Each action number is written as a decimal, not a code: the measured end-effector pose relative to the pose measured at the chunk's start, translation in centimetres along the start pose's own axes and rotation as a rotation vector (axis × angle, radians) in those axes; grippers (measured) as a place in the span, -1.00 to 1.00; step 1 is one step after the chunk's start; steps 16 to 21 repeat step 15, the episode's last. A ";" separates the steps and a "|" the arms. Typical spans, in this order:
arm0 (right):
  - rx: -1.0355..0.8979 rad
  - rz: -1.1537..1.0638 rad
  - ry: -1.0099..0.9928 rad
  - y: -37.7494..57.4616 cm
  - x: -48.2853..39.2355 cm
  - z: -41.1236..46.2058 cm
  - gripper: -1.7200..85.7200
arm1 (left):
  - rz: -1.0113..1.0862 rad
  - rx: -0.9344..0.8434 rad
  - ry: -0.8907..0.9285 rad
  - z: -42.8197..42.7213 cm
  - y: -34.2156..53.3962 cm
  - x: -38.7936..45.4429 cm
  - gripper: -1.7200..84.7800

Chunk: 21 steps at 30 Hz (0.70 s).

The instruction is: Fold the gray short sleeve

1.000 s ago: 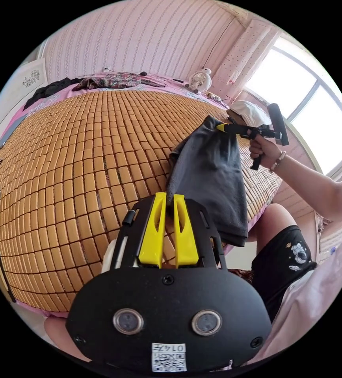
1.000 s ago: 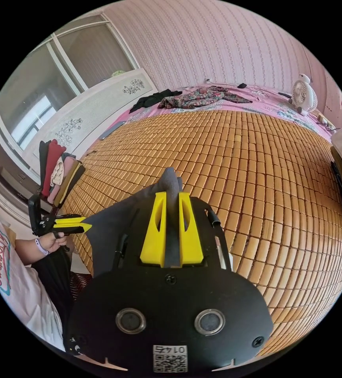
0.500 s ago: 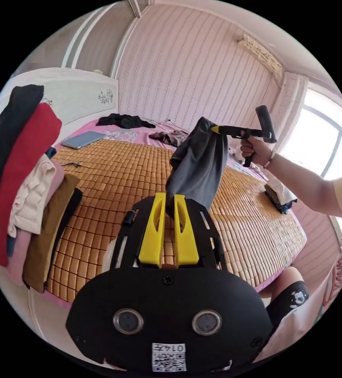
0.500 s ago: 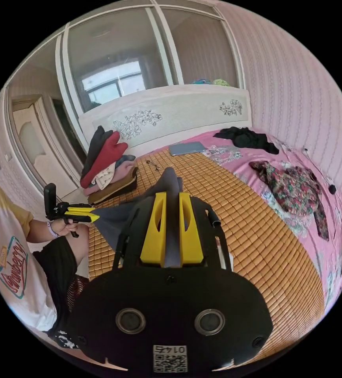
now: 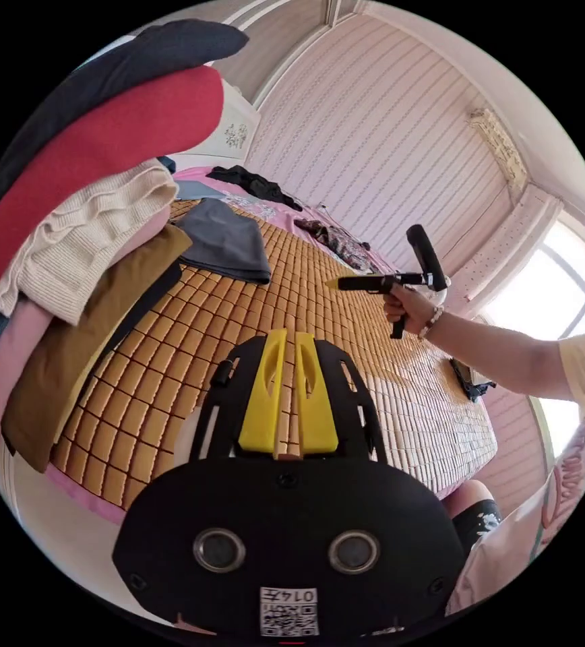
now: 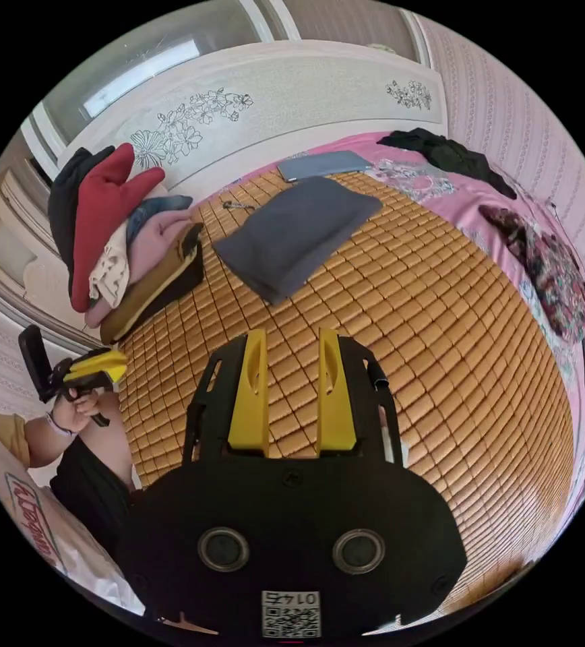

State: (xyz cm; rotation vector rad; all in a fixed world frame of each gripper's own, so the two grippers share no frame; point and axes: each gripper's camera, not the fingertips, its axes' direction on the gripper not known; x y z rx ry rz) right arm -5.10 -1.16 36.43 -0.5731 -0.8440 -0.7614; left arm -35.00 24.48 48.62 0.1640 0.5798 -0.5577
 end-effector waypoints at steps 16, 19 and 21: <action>0.262 0.943 0.598 47.5 5.4 -24.0 -0.70 | 0.545 -0.330 0.630 13.5 8.8 28.3 -0.97; 0.262 0.943 0.598 47.5 5.4 -24.0 -0.70 | 0.545 -0.330 0.630 13.5 8.8 28.3 -0.97; 0.262 0.943 0.598 47.5 5.4 -24.0 -0.70 | 0.545 -0.330 0.630 13.5 8.8 28.3 -0.97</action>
